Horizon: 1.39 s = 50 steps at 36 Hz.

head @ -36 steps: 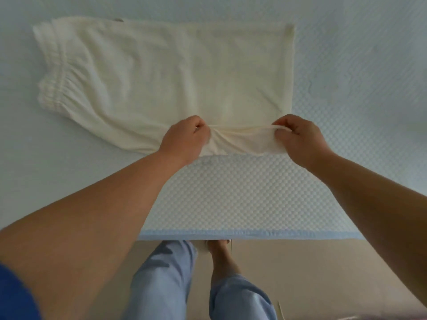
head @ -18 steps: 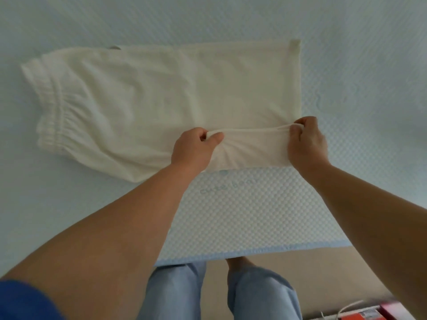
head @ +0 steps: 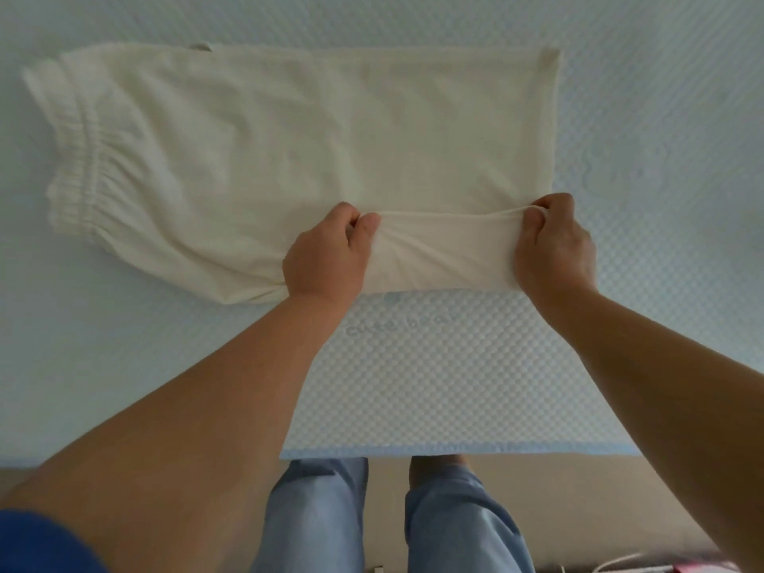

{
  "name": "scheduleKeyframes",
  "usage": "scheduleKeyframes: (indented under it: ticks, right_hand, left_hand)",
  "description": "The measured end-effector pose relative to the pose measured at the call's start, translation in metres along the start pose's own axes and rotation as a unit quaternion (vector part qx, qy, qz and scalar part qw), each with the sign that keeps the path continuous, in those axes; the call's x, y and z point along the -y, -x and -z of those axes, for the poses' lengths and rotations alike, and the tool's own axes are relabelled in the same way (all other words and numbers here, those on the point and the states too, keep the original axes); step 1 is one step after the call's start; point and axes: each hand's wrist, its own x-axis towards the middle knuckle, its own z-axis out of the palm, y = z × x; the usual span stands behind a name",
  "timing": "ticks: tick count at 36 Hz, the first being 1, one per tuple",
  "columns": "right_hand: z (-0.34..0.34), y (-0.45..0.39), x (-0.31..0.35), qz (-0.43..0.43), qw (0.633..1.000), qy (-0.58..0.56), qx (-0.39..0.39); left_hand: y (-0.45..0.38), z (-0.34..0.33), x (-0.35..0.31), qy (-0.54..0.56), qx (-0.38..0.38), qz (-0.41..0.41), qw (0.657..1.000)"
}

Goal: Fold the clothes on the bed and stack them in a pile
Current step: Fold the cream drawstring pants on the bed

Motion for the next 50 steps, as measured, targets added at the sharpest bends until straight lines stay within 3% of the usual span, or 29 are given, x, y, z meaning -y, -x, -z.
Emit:
scheduleKeyframes:
  ticks: [5,10,14,16,18,20,26,30,34,37,40,44,46,50]
  right_hand:
    - [-0.001,-0.007,-0.007,0.025,0.997,0.076,-0.020]
    - [0.003,-0.009,-0.013,0.033,0.996,0.050,-0.061]
    - [0.006,0.011,0.002,0.226,0.969,0.030,-0.095]
    - [-0.002,0.025,0.008,0.343,0.937,0.044,-0.051]
    - [-0.013,0.033,0.008,0.374,0.918,0.116,0.062]
    - [-0.018,0.023,-0.004,0.320,0.916,0.206,0.125]
    - [0.004,-0.008,-0.040,0.218,0.920,0.305,0.114]
    - [0.013,0.000,-0.034,0.223,0.930,0.278,0.095]
    - [0.001,0.022,-0.024,0.318,0.913,0.234,0.106]
    - [-0.006,0.020,-0.037,0.251,0.921,0.261,0.142]
    - [-0.006,0.014,-0.051,0.231,0.926,0.271,0.124]
    - [-0.002,0.020,-0.041,0.180,0.967,0.148,0.105]
    - [0.004,0.021,-0.034,0.119,0.990,0.049,0.062]
    - [0.009,0.015,-0.022,0.004,0.998,-0.055,0.033]
  left_hand:
    - [0.000,-0.003,0.001,0.002,-0.039,0.001,0.999]
    - [0.005,-0.003,-0.008,-0.017,-0.059,0.001,0.998]
    - [0.023,0.001,-0.025,-0.005,-0.103,-0.157,0.982]
    - [0.035,-0.006,-0.029,-0.003,-0.023,-0.244,0.969]
    - [0.043,-0.015,-0.027,-0.059,0.087,-0.271,0.957]
    - [0.044,-0.023,-0.016,-0.138,0.123,-0.258,0.948]
    - [0.034,-0.024,0.003,-0.212,0.128,-0.191,0.950]
    - [0.038,-0.017,-0.002,-0.189,0.106,-0.191,0.957]
    - [0.043,-0.016,-0.012,-0.151,0.095,-0.269,0.946]
    - [0.040,-0.018,-0.005,-0.189,0.133,-0.233,0.945]
    - [0.036,-0.020,0.001,-0.204,0.141,-0.216,0.944]
    - [0.036,-0.017,-0.005,-0.185,0.154,-0.203,0.949]
    - [0.038,-0.011,-0.013,-0.152,0.130,-0.193,0.960]
    - [0.047,-0.004,-0.030,-0.096,0.056,-0.213,0.971]
